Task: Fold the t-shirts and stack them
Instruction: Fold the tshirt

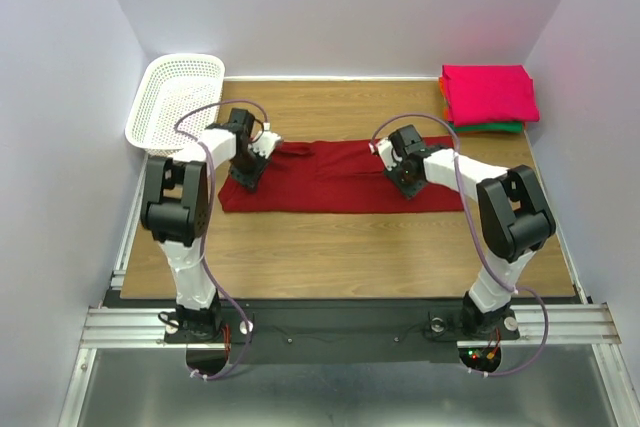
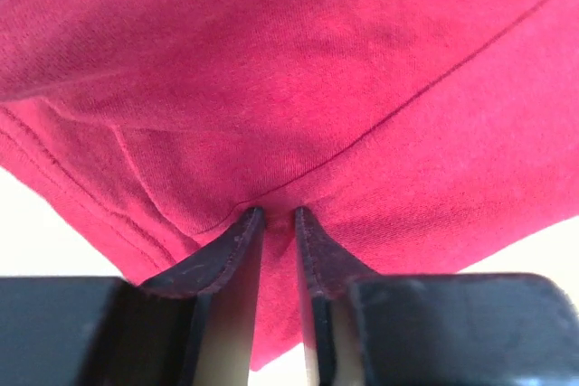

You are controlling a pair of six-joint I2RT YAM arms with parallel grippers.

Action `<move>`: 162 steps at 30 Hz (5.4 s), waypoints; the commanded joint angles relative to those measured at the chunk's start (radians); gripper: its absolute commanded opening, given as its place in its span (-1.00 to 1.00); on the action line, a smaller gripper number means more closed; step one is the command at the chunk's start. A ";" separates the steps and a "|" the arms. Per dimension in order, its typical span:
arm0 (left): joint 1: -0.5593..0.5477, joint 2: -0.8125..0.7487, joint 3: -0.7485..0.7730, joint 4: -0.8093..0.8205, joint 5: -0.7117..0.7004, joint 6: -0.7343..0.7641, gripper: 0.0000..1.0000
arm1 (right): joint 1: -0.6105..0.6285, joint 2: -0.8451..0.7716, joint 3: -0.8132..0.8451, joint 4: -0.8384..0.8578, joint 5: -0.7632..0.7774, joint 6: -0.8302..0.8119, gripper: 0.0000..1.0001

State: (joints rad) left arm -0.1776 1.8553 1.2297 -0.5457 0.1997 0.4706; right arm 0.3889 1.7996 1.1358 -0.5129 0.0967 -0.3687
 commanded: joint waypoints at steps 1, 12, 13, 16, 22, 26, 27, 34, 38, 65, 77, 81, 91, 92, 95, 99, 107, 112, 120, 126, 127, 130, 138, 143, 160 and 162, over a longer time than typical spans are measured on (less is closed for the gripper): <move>0.013 0.230 0.241 -0.008 -0.128 0.030 -0.43 | 0.065 0.058 -0.080 -0.209 -0.187 -0.019 -0.44; 0.021 0.435 1.062 0.001 0.124 -0.110 0.12 | 0.469 -0.083 0.266 -0.271 -0.648 0.197 -0.04; 0.020 0.389 0.998 0.079 0.141 -0.119 0.14 | 0.447 -0.098 0.280 -0.268 -0.631 0.198 0.01; 0.020 0.240 0.796 0.138 0.177 -0.133 0.17 | 0.369 -0.118 0.291 -0.265 -0.546 0.186 0.04; 0.018 0.036 0.410 0.183 0.262 -0.153 0.08 | 0.216 -0.039 0.321 -0.121 -0.346 0.209 -0.03; 0.013 -0.053 0.211 0.210 0.328 -0.159 0.07 | 0.165 0.105 0.439 -0.052 -0.322 0.257 -0.05; 0.012 -0.067 0.186 0.204 0.343 -0.155 0.07 | 0.163 0.122 0.459 -0.035 -0.330 0.270 -0.05; -0.031 -0.070 -0.004 0.170 0.386 -0.153 0.06 | 0.163 0.257 0.475 0.077 -0.355 0.416 -0.09; -0.037 -0.001 -0.018 0.204 0.360 -0.181 0.01 | 0.154 0.317 0.481 0.109 -0.279 0.428 -0.13; 0.007 -0.138 0.228 0.102 0.480 0.173 0.22 | 0.074 0.070 0.482 0.057 -0.529 0.056 0.63; -0.011 -0.651 -0.511 0.055 0.572 0.802 0.38 | 0.528 -0.266 -0.094 -0.030 -0.288 -0.151 0.35; -0.036 -0.691 -0.611 0.122 0.526 0.827 0.38 | 0.571 -0.263 -0.169 0.080 -0.249 -0.148 0.34; -0.137 -0.594 -0.625 0.178 0.413 0.780 0.38 | 0.601 -0.180 -0.271 0.212 -0.176 -0.168 0.09; -0.152 -0.585 -0.625 0.178 0.400 0.780 0.38 | 0.601 -0.177 -0.277 0.217 -0.178 -0.168 0.04; -0.177 -0.556 -0.633 0.162 0.366 0.795 0.37 | 0.601 -0.163 -0.317 0.234 -0.164 -0.161 -0.15; -0.201 -0.570 -0.667 0.159 0.333 0.815 0.36 | 0.602 -0.160 -0.341 0.251 -0.150 -0.157 -0.34; -0.217 -0.556 -0.639 0.098 0.329 0.817 0.20 | 0.602 -0.163 -0.352 0.249 -0.100 -0.128 -0.99; -0.217 -0.637 -0.593 0.037 0.389 0.823 0.30 | 0.602 -0.171 -0.360 0.248 -0.100 -0.125 -0.99; -0.218 -0.640 -0.558 -0.037 0.423 0.826 0.30 | 0.602 -0.181 -0.366 0.246 -0.101 -0.125 -0.99; -0.221 -0.578 -0.613 0.021 0.379 0.816 0.27 | 0.602 -0.175 -0.375 0.246 -0.100 -0.127 -0.99; -0.221 -0.559 -0.621 0.029 0.369 0.815 0.26 | 0.602 -0.174 -0.375 0.246 -0.101 -0.128 -0.99; -0.221 -0.510 -0.639 0.053 0.340 0.813 0.18 | 0.602 -0.172 -0.377 0.244 -0.103 -0.133 -0.99; -0.241 -0.545 -0.598 -0.009 0.345 0.790 -0.92 | 0.613 -0.238 -0.366 0.159 -0.195 -0.110 -0.99; -0.241 -0.623 -0.521 -0.178 0.423 0.789 -1.00 | 0.614 -0.350 -0.323 0.079 -0.247 -0.088 -0.99; -0.149 -0.466 -0.175 -0.068 0.417 0.678 -1.00 | 0.319 -0.221 0.042 0.036 -0.186 -0.381 -0.99; -0.132 -0.408 -0.096 -0.057 0.405 0.686 -1.00 | 0.285 -0.146 0.096 0.036 -0.215 -0.426 -0.99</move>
State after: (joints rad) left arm -0.3447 1.3655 1.0206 -0.6571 0.6209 1.1629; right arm 0.7258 1.5772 1.1164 -0.4870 -0.0879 -0.6689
